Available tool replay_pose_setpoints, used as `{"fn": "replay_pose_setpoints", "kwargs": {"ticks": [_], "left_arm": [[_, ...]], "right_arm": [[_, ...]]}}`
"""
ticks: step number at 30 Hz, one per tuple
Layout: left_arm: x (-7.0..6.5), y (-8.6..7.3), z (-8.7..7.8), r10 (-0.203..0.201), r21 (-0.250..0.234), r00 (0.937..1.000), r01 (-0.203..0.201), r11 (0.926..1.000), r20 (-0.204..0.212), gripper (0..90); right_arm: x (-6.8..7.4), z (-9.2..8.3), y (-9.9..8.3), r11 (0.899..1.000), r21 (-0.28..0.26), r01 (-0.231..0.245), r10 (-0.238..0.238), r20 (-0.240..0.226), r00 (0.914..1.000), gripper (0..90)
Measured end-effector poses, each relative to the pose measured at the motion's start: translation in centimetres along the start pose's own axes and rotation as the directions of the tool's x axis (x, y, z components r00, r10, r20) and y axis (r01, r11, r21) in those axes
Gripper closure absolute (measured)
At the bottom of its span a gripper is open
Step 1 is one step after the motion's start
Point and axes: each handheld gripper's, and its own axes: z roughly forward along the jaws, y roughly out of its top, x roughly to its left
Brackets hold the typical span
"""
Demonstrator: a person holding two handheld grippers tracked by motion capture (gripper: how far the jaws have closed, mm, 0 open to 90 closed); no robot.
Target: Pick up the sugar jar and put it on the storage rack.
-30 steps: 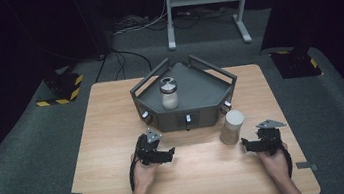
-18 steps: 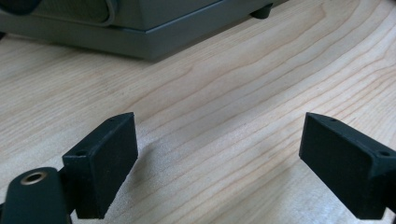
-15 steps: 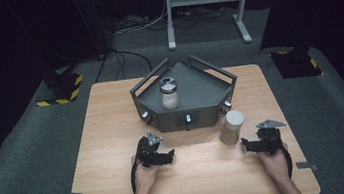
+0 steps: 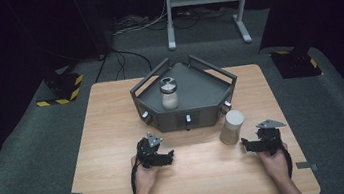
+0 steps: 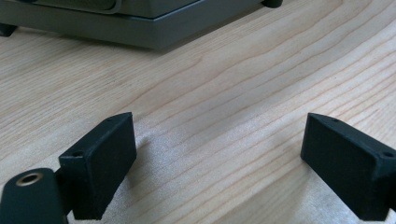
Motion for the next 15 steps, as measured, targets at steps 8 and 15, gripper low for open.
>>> {"fn": "replay_pose_setpoints", "kwargs": {"ticks": [8, 15], "left_arm": [[-0.03, -0.02, -0.01, 0.001, 0.0, 1.0, -0.001, 1.0, -0.001, 9.8], [-0.03, -0.02, 0.01, 0.001, 0.0, 1.0, -0.001, 1.0, 0.001, 9.2]], "right_arm": [[0.01, 0.0, 0.0, 1.0, 0.0, 0.0, 0.0, 0.0, 1.0, 8.0], [0.0, 0.01, 0.0, 1.0, 0.0, 0.001, -0.001, 0.0, 1.0, 8.0]]}}
